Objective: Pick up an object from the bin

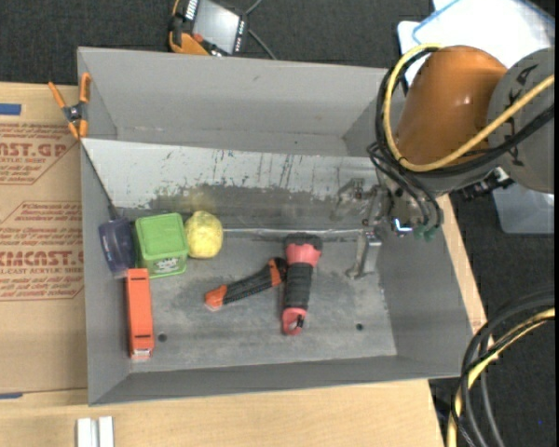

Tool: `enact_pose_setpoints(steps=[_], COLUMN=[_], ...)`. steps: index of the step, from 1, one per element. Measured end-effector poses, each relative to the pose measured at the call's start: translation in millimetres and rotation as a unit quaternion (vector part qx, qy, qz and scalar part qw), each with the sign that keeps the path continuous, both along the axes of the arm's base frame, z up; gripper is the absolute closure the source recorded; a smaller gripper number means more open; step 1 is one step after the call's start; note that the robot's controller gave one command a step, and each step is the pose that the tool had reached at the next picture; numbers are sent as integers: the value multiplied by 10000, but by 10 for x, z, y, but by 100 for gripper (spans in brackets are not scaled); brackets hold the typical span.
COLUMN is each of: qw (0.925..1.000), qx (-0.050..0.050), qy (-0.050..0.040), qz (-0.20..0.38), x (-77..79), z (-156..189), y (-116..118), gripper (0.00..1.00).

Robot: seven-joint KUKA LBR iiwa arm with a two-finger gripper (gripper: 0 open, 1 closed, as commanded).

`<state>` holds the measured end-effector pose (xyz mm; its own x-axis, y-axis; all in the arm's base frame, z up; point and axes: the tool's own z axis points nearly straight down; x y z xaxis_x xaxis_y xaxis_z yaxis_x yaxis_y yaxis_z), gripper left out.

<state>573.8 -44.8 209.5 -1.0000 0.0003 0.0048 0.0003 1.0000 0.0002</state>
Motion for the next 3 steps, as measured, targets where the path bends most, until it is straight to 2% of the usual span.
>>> enact_pose_setpoints(steps=[1,2,3], qw=[10000,9933,9893], qx=[-3,0,-12], qy=[-37,-43,-90], qz=[4,1151,1457], x=[11,49,83], z=[49,-939,-498], y=[1,605,725], gripper=[0,0,0])
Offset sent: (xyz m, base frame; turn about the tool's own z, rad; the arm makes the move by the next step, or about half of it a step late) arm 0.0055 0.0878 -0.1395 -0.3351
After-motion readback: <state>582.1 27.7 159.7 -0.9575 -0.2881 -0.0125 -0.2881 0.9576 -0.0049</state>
